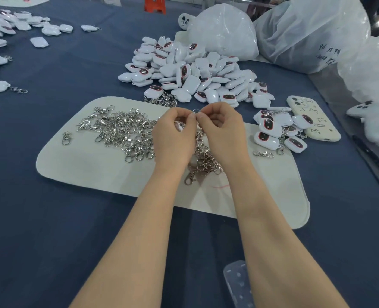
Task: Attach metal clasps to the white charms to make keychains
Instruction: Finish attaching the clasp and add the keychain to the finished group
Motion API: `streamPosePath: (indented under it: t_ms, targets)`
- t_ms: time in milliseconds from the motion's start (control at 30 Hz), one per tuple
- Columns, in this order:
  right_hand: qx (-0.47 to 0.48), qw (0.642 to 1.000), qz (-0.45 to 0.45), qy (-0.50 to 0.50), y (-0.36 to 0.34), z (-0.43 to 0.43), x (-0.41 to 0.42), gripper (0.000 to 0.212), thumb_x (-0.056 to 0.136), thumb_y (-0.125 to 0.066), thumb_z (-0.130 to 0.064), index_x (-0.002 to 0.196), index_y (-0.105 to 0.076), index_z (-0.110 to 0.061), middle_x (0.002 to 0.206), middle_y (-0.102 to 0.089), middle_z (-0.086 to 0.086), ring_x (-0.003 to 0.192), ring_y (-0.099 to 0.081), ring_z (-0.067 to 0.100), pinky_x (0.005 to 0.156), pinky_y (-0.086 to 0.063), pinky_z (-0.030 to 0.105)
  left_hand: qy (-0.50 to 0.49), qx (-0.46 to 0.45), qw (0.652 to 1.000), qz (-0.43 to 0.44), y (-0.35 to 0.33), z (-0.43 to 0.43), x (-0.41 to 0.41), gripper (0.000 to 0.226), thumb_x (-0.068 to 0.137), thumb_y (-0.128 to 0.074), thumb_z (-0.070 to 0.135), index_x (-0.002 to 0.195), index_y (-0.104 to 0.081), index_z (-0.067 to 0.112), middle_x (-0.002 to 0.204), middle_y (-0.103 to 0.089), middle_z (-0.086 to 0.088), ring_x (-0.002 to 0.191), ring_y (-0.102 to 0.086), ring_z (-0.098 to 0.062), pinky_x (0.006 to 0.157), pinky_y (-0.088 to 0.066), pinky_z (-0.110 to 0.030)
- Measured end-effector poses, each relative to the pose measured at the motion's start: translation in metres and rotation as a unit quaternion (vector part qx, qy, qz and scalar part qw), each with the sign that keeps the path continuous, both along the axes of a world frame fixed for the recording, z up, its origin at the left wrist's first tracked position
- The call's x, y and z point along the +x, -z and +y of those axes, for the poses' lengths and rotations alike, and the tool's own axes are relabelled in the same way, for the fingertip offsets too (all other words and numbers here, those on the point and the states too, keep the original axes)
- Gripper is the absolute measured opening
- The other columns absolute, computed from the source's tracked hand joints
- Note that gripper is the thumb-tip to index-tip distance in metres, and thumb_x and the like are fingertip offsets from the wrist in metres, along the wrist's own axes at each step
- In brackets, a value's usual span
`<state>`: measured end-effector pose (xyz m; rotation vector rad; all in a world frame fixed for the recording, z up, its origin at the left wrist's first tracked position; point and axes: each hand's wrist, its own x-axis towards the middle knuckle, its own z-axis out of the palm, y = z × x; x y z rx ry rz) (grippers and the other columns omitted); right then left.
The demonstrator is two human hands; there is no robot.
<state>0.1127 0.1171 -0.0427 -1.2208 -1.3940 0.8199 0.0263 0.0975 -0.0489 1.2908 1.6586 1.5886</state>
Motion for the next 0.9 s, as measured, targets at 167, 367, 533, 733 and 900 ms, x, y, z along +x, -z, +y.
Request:
streamPosePath:
  t_ms: [167, 367, 533, 733, 900]
  targets:
    - [0.035, 0.998, -0.058, 0.003, 0.0015, -0.0017, 0.0012, 0.012, 0.086, -0.063, -0.011, 0.082, -0.056, -0.018, 0.074, -0.058, -0.013, 0.066, -0.052, -0.002, 0.064, -0.043, 0.011, -0.005, 0.004, 0.999, 0.046, 0.0010, -0.0004, -0.0004, 0.006, 0.090, -0.058, 0.019, 0.088, -0.063, 0.020, 0.076, -0.057, 0.015, 0.057, -0.045, 0.008, 0.057, -0.033, -0.009]
    - [0.031, 0.997, -0.065, 0.018, 0.0015, -0.0022, 0.0000, 0.006, 0.086, -0.063, -0.011, 0.084, -0.059, -0.015, 0.073, -0.059, -0.012, 0.067, -0.054, 0.001, 0.063, -0.044, 0.010, -0.005, 0.013, 0.996, 0.084, 0.0025, -0.0017, 0.0005, 0.006, 0.092, -0.056, 0.018, 0.088, -0.058, 0.021, 0.087, -0.059, 0.010, 0.063, -0.045, 0.002, 0.061, -0.033, -0.007]
    - [0.007, 0.998, -0.053, 0.021, 0.0012, -0.0004, 0.0000, 0.003, 0.086, -0.064, -0.013, 0.084, -0.061, -0.015, 0.078, -0.063, -0.007, 0.075, -0.059, 0.007, 0.069, -0.048, 0.015, -0.005, 0.016, 0.996, 0.084, 0.0029, -0.0003, -0.0004, 0.006, 0.092, -0.056, 0.018, 0.090, -0.061, 0.019, 0.086, -0.059, 0.011, 0.064, -0.046, 0.008, 0.061, -0.034, -0.007]
    - [0.008, 0.997, -0.075, 0.012, 0.0038, -0.0002, 0.0034, 0.010, 0.086, -0.060, -0.011, 0.081, -0.055, -0.018, 0.071, -0.057, -0.012, 0.062, -0.051, -0.001, 0.058, -0.040, 0.007, 0.001, 0.023, 0.991, 0.134, 0.0046, -0.0004, -0.0004, 0.011, 0.092, -0.055, 0.016, 0.095, -0.065, 0.011, 0.095, -0.064, 0.002, 0.084, -0.053, -0.011, 0.070, -0.034, -0.017]
    - [0.024, 0.997, -0.076, -0.004, 0.0041, 0.0002, 0.0062, 0.011, 0.086, -0.058, -0.008, 0.083, -0.055, -0.018, 0.074, -0.056, -0.013, 0.066, -0.051, -0.001, 0.064, -0.042, 0.011, 0.017, 0.021, 0.986, 0.166, 0.0061, -0.0001, -0.0009, 0.012, 0.092, -0.056, 0.016, 0.095, -0.066, 0.012, 0.093, -0.062, 0.003, 0.082, -0.051, -0.008, 0.069, -0.032, -0.015]
